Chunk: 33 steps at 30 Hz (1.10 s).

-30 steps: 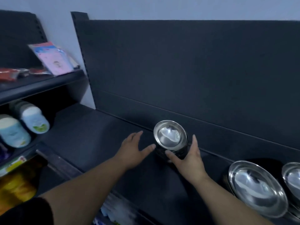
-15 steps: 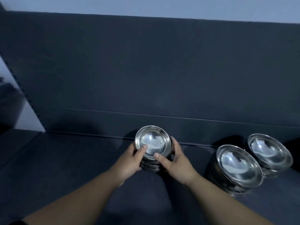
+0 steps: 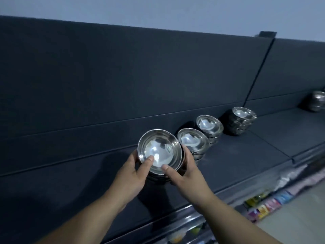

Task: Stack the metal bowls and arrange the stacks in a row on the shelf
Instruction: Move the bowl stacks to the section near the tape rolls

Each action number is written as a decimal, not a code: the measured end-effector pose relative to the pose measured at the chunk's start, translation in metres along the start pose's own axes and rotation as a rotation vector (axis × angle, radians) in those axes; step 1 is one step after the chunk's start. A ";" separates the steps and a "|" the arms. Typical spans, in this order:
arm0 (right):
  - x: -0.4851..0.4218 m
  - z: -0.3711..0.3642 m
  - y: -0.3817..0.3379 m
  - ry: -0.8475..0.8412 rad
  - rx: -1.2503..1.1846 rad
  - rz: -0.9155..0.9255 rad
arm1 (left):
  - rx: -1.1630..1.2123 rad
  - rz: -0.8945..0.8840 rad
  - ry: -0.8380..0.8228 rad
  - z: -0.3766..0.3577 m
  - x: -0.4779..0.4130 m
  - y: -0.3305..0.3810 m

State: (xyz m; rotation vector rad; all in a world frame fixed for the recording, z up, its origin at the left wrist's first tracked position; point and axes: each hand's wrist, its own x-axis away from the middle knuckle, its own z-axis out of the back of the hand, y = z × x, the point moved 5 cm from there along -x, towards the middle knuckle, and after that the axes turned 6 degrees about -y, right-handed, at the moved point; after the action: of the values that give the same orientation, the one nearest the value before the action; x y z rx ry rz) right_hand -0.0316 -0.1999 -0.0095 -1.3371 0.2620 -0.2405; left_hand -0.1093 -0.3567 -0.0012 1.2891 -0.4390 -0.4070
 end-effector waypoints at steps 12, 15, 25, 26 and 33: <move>0.170 0.251 0.027 0.364 0.013 -0.078 | -0.022 -0.132 -0.358 -0.279 0.050 0.086; 0.223 0.330 0.050 0.465 0.024 -0.125 | -0.030 -0.140 -0.442 -0.374 0.069 0.101; 0.354 0.503 0.120 0.704 -0.045 -0.302 | -0.064 -0.132 -0.783 -0.606 0.110 0.111; 0.359 0.516 0.128 0.723 -0.059 -0.313 | -0.083 -0.137 -0.807 -0.624 0.108 0.111; 0.333 0.597 0.172 0.778 -0.131 -0.375 | -0.123 -0.071 -0.906 -0.714 0.047 0.107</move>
State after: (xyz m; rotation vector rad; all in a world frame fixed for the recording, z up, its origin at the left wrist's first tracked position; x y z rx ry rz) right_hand 0.4797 0.2812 -0.0677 -1.3662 0.6844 -1.0810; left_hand 0.3119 0.2302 -0.0494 0.9446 -1.1052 -1.0669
